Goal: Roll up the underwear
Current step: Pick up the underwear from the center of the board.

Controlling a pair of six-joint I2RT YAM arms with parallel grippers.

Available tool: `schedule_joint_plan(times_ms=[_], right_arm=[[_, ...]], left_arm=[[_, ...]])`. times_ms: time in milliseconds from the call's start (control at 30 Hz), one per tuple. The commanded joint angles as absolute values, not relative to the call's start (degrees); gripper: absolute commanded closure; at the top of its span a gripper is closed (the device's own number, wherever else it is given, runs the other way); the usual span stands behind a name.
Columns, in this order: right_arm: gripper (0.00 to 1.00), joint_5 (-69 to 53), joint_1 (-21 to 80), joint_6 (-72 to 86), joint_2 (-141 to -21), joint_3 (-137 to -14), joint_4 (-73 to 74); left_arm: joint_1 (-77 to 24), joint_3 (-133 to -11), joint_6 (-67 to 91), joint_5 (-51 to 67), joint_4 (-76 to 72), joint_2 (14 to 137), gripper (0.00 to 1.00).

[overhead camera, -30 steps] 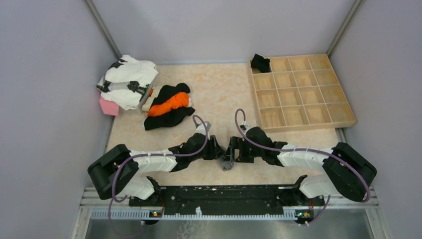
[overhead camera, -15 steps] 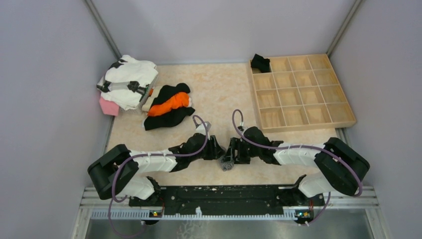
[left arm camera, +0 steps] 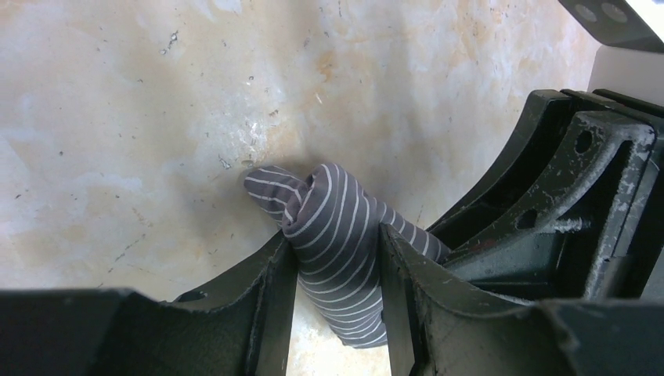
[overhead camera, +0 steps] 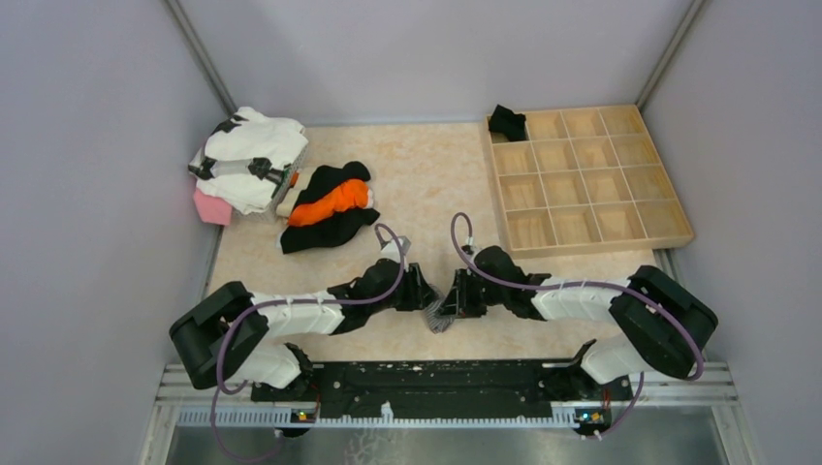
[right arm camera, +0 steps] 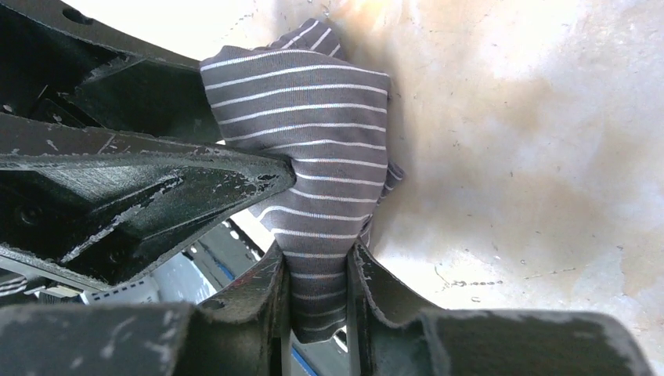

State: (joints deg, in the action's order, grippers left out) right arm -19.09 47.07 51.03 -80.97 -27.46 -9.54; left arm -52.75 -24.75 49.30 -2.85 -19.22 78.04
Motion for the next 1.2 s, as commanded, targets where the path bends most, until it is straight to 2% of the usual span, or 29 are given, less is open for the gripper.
schedule_joint_plan(times_ms=[0,67,167,267,433,600,867,1167], right_arm=[[0.88,-16.26,46.00,49.66,-82.48,-28.09,-9.49],[0.95,-16.33,45.99,49.86,-82.36,-27.54,-10.31],[1.00,-16.58,45.99,50.51,-82.37,-26.41,-11.78],[1.00,-16.62,45.96,51.19,-81.82,-24.93,-13.38],[1.00,-16.35,45.84,52.03,-79.83,-23.99,-14.85],[1.00,-16.16,45.15,52.96,-75.49,-24.35,-15.06],[1.00,-15.39,40.52,50.45,-68.02,-28.19,-7.15],[1.00,-20.47,26.62,44.05,-64.58,-36.14,1.41]], left_arm=[[-52.91,-25.61,47.93,-3.56,-14.43,76.20,0.53],[-52.91,-26.63,47.65,-4.31,-12.68,74.55,0.51],[-52.84,-29.42,47.33,-7.07,-8.16,71.11,0.44],[-52.82,-32.64,46.80,-10.91,-2.45,67.48,0.29],[-52.82,-34.84,46.00,-16.74,3.28,61.58,0.17],[-52.74,-32.90,46.47,-19.32,7.06,57.14,0.14],[-52.76,-27.91,49.23,-19.72,9.25,52.51,0.13],[-52.73,-26.89,48.80,-20.30,10.96,50.91,0.12]])
